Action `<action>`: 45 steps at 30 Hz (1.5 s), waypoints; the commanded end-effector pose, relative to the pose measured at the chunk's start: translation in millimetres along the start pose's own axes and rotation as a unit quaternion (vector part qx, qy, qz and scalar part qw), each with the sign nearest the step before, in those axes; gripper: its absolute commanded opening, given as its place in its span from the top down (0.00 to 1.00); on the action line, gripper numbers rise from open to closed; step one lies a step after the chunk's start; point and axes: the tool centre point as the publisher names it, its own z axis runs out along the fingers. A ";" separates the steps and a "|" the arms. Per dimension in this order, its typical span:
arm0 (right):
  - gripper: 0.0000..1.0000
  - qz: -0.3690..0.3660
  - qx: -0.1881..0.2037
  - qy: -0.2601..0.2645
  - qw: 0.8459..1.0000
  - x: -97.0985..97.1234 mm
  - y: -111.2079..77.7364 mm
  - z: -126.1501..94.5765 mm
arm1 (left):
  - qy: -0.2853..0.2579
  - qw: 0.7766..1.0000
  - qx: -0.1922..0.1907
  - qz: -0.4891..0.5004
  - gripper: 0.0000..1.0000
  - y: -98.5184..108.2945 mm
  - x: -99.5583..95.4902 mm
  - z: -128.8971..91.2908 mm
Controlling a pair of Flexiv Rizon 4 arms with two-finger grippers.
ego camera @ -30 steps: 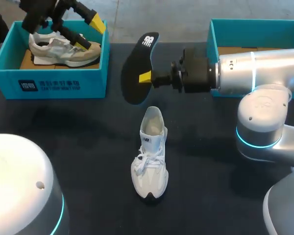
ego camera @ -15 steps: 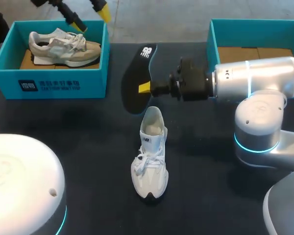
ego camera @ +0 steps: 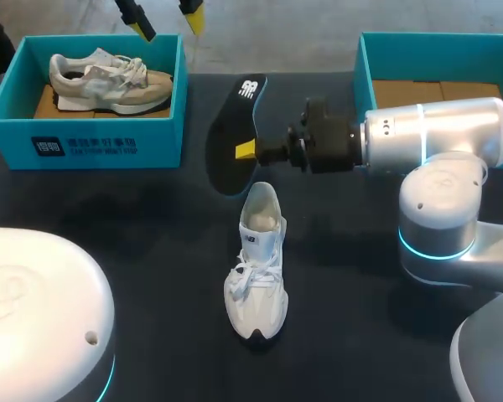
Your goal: Take the shoe out of the shoebox, open the shoe tongue, remove and reinsert the insole, then place the shoe into the shoebox
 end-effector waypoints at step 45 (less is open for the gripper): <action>1.00 -0.019 0.022 0.002 1.000 -47.2 -21.5 17.1 | 0.102 0.986 -0.005 -0.135 0.00 17.8 -9.6 62.5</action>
